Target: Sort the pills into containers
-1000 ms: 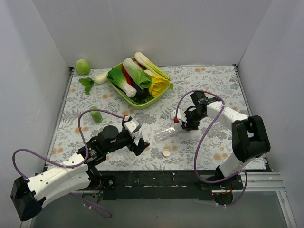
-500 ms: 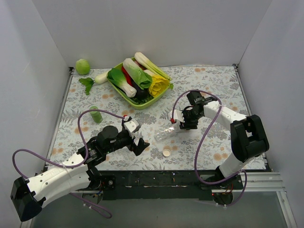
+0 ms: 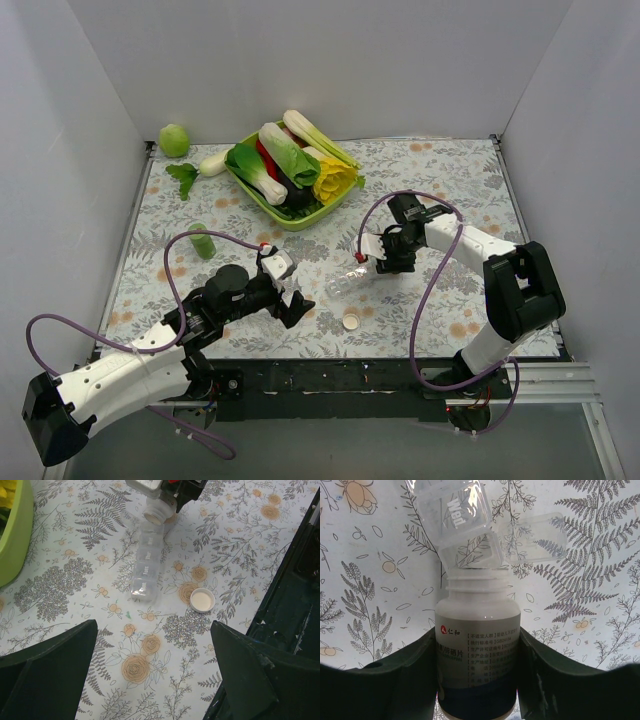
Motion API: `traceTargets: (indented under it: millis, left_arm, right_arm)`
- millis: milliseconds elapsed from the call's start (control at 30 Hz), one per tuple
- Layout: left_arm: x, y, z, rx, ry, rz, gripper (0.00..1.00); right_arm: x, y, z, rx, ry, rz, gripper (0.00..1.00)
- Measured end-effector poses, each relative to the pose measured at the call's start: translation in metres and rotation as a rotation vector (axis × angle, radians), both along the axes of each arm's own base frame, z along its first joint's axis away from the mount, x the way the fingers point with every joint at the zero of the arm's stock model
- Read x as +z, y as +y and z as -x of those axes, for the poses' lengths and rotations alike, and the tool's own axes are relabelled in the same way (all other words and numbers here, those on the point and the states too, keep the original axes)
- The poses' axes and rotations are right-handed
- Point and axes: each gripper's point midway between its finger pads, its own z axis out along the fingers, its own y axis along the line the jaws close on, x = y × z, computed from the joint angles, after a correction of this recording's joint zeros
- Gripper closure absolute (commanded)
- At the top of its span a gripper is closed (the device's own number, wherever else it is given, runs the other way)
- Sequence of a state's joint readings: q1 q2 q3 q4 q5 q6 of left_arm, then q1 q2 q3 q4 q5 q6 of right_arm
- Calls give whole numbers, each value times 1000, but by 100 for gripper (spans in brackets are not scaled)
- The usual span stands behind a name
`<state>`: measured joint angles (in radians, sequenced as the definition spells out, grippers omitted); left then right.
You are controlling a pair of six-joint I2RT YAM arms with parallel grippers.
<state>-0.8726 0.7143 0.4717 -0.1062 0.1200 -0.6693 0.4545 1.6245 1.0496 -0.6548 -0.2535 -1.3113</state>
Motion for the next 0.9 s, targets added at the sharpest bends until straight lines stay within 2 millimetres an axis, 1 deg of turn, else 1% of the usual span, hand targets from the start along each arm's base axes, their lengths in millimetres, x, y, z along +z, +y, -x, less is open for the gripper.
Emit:
traceTargets:
  millis: [900]
  left_arm:
    - [-1, 0, 2, -10, 6, -4, 2]
  right_arm:
    - [0, 0, 0, 17, -33, 62, 99]
